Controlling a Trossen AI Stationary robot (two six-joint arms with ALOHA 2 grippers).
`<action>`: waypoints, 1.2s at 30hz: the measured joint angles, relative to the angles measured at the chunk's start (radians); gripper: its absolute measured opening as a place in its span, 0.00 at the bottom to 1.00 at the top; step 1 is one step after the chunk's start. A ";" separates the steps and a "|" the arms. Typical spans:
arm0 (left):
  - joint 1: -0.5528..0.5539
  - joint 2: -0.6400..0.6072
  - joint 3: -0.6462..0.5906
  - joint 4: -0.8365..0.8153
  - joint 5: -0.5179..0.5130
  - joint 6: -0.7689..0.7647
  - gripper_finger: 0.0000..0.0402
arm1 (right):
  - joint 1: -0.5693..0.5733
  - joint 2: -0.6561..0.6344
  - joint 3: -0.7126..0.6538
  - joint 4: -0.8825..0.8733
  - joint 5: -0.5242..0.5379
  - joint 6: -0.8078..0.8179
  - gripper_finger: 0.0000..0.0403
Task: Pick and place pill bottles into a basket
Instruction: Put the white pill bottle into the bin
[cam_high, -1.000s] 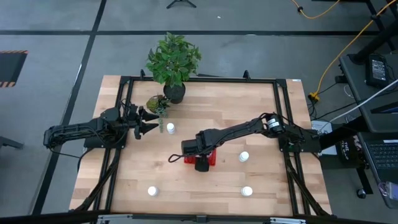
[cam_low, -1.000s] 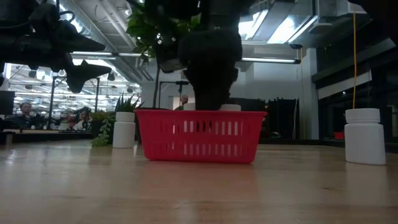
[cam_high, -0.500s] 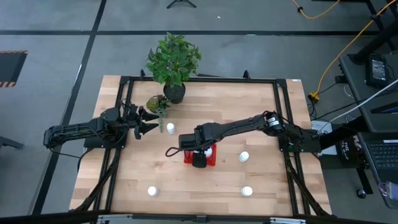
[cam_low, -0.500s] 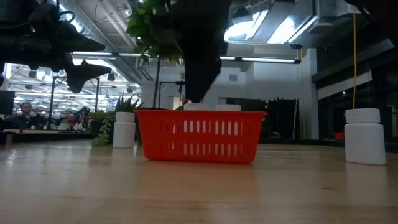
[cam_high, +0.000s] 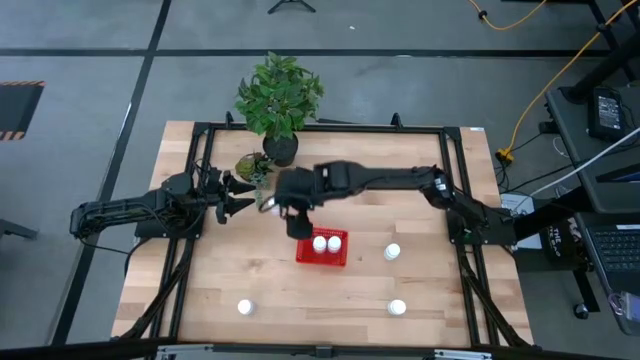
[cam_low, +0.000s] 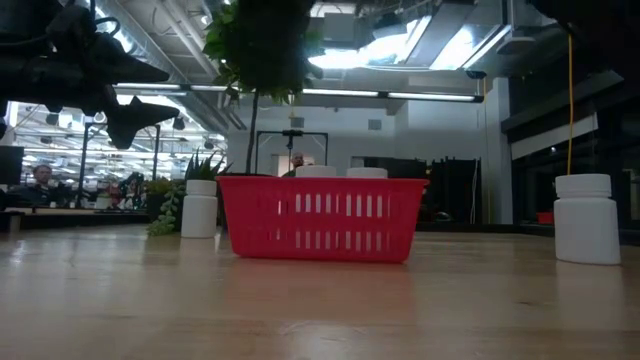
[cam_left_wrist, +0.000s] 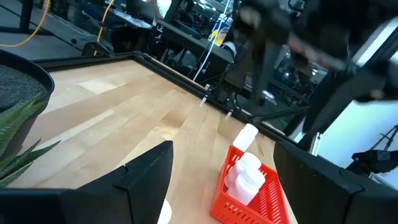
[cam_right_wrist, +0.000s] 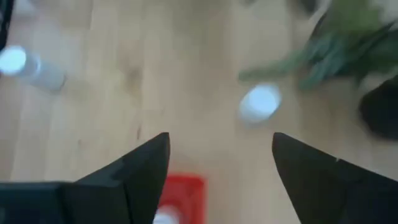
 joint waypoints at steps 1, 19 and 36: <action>0.000 0.000 0.000 0.000 0.000 0.000 0.68 | -0.013 -0.001 0.005 0.017 -0.010 -0.006 0.74; 0.000 0.002 0.000 0.007 0.013 0.043 0.68 | -0.053 -0.277 -0.030 -0.255 0.174 -0.015 0.74; 0.000 0.002 0.000 -0.003 -0.137 0.097 0.68 | 0.297 -1.204 -1.108 -0.057 0.209 0.571 0.73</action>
